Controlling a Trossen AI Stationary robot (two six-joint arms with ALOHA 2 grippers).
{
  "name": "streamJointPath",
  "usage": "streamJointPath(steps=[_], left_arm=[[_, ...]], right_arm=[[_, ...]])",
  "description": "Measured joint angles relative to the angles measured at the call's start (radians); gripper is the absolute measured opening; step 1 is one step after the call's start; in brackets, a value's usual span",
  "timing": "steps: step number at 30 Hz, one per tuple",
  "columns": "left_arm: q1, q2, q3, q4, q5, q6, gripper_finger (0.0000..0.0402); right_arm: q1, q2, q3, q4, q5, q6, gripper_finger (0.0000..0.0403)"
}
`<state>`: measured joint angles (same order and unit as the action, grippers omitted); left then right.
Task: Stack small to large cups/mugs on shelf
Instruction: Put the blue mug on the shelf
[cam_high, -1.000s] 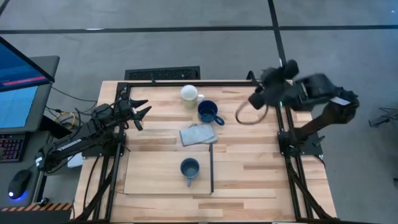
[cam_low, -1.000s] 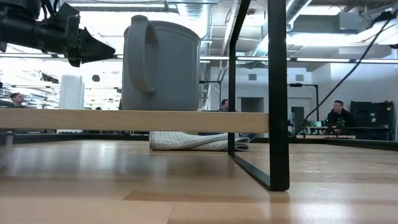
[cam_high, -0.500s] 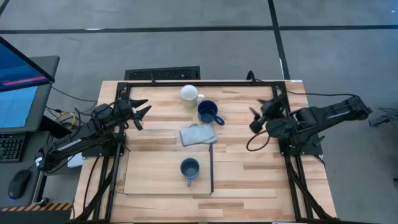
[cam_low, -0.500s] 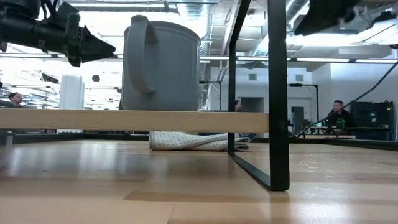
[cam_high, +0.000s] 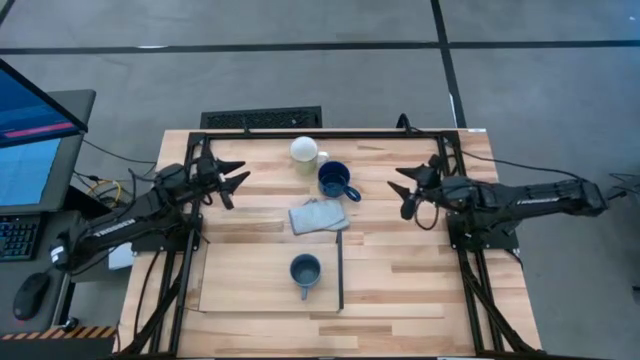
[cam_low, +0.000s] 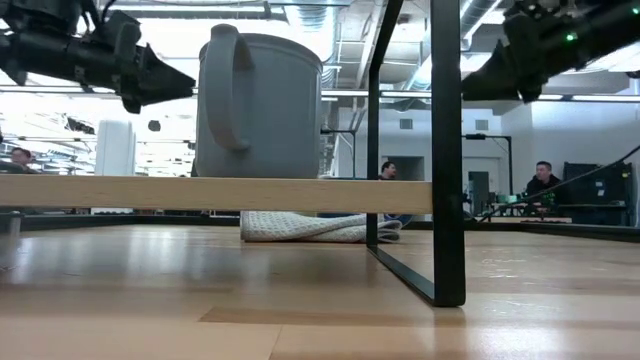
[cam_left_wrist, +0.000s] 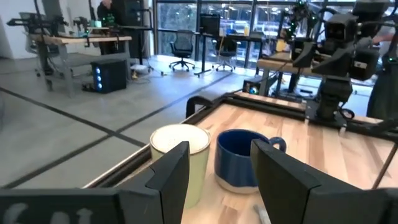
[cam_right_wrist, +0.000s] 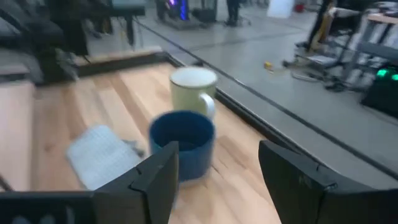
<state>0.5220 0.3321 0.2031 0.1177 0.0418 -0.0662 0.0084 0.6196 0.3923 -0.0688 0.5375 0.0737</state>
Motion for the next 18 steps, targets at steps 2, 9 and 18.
streamJointPath(steps=[2,9,18], left_arm=[[0.0,0.056,0.0,0.056,0.0,-0.006,0.0163],[0.0,0.272,0.056,0.159,0.071,-0.008,0.0163],[-0.006,0.601,0.379,-0.03,0.091,-0.01,0.0163]], right_arm=[[-0.01,-0.039,-0.039,0.044,-0.025,-0.015,0.0244],[-0.015,-0.14,-0.154,0.138,-0.053,-0.038,0.0244],[-0.015,-0.177,-0.209,0.167,-0.049,0.005,0.0244]])
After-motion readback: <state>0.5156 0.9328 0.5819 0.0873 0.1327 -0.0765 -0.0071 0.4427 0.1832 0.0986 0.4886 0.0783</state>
